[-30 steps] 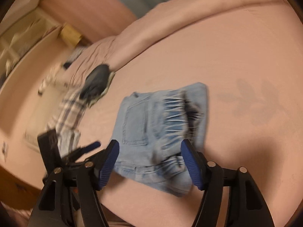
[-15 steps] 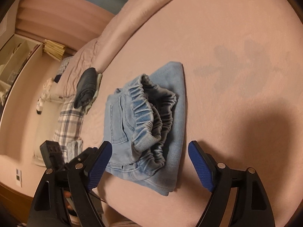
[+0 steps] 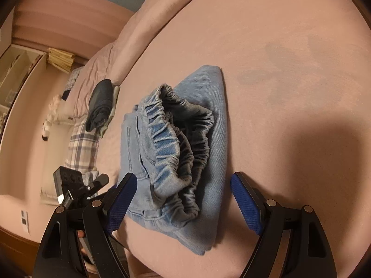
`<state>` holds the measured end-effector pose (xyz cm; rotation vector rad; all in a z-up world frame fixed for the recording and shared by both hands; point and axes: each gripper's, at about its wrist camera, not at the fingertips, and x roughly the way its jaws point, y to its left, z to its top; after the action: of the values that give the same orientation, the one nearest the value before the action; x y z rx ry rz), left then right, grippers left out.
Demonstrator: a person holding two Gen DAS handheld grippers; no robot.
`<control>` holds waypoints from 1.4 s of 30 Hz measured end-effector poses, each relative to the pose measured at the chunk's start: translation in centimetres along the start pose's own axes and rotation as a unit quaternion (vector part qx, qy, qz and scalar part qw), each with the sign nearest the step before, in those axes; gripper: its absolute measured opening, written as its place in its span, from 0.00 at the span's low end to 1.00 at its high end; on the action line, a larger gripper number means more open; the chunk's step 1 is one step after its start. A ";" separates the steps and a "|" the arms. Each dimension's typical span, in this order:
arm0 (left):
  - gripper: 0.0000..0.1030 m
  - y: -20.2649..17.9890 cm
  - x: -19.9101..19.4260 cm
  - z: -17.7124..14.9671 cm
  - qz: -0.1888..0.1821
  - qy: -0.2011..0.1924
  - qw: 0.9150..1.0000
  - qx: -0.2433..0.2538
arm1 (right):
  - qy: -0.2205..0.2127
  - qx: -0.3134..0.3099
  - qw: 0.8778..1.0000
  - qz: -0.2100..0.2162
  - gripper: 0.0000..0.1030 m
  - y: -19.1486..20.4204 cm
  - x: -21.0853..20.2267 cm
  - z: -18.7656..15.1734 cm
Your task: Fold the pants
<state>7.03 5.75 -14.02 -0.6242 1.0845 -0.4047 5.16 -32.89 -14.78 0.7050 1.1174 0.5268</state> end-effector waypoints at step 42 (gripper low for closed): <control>0.77 -2.3 2.4 1.1 0.054 0.024 0.996 0.068 | 0.005 -0.075 0.996 -0.043 0.90 2.6 3.4 1.8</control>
<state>8.99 2.84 -13.82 -0.4354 1.1219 -0.3969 7.98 -29.17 -14.46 0.5225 1.0995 0.5352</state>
